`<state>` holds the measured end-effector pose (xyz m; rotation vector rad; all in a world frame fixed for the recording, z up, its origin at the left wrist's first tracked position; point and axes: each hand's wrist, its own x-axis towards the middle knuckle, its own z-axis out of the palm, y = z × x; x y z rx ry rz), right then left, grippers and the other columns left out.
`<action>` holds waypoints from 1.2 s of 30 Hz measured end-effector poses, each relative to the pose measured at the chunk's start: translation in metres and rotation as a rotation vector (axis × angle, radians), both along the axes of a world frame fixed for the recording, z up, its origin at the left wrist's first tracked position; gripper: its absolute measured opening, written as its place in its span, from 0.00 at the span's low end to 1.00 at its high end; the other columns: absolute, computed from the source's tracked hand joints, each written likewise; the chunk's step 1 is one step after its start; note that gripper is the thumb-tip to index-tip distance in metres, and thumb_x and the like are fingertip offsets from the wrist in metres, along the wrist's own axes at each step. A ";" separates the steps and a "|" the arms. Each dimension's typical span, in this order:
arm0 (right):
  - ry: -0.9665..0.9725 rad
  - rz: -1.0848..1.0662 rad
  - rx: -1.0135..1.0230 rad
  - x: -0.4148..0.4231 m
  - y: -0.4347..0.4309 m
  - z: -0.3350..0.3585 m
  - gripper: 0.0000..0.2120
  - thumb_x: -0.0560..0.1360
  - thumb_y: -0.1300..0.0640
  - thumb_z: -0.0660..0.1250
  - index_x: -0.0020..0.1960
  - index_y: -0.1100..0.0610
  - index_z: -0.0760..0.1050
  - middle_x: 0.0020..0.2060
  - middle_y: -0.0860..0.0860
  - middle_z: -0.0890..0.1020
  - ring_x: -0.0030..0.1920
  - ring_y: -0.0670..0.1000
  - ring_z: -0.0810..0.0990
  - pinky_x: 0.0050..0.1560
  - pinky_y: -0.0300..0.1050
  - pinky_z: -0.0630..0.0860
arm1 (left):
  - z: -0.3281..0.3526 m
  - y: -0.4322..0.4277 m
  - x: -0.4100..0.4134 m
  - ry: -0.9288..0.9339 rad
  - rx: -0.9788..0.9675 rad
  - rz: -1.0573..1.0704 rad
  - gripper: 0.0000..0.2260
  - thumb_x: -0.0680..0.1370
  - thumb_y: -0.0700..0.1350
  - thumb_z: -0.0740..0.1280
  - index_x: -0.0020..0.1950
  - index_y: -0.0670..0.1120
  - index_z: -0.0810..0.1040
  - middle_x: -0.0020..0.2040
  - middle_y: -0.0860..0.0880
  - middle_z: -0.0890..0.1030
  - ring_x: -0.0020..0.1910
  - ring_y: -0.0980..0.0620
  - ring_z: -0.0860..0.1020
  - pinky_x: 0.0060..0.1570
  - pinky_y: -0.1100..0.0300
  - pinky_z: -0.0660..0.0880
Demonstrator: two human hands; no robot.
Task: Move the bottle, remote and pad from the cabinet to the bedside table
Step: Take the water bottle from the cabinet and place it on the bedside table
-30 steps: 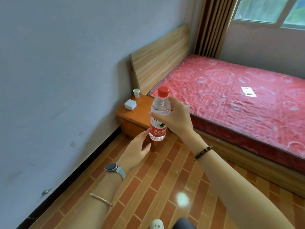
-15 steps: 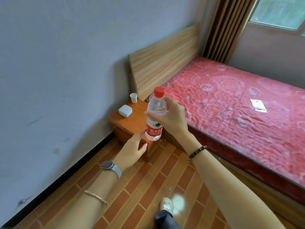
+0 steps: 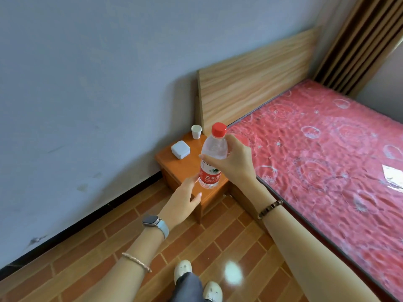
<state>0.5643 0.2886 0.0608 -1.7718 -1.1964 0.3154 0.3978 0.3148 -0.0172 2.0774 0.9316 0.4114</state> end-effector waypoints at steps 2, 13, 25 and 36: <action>0.014 0.033 -0.015 0.007 0.021 -0.009 0.26 0.63 0.42 0.78 0.55 0.53 0.75 0.45 0.45 0.82 0.46 0.43 0.82 0.45 0.36 0.79 | -0.008 0.017 0.006 0.013 -0.010 0.017 0.25 0.79 0.44 0.64 0.74 0.51 0.60 0.72 0.52 0.68 0.70 0.57 0.66 0.62 0.75 0.59; -0.003 0.114 -0.106 0.040 0.154 -0.042 0.28 0.63 0.41 0.77 0.58 0.50 0.73 0.46 0.44 0.82 0.46 0.44 0.82 0.44 0.37 0.80 | -0.032 0.143 0.042 0.059 -0.084 0.037 0.24 0.79 0.44 0.63 0.74 0.48 0.60 0.72 0.51 0.67 0.70 0.56 0.65 0.64 0.68 0.60; 0.031 0.086 -0.202 0.110 0.262 -0.092 0.30 0.61 0.38 0.75 0.56 0.51 0.72 0.44 0.46 0.81 0.45 0.48 0.81 0.45 0.49 0.81 | -0.057 0.266 0.115 0.109 -0.183 0.007 0.21 0.80 0.43 0.61 0.73 0.49 0.63 0.66 0.48 0.73 0.63 0.51 0.73 0.62 0.59 0.70; 0.164 -0.034 -0.338 0.179 0.324 -0.195 0.24 0.60 0.48 0.79 0.50 0.50 0.70 0.39 0.41 0.76 0.39 0.43 0.77 0.36 0.38 0.73 | -0.141 0.319 0.195 0.050 -0.319 0.036 0.24 0.80 0.42 0.61 0.75 0.52 0.58 0.70 0.56 0.68 0.66 0.64 0.64 0.55 0.80 0.58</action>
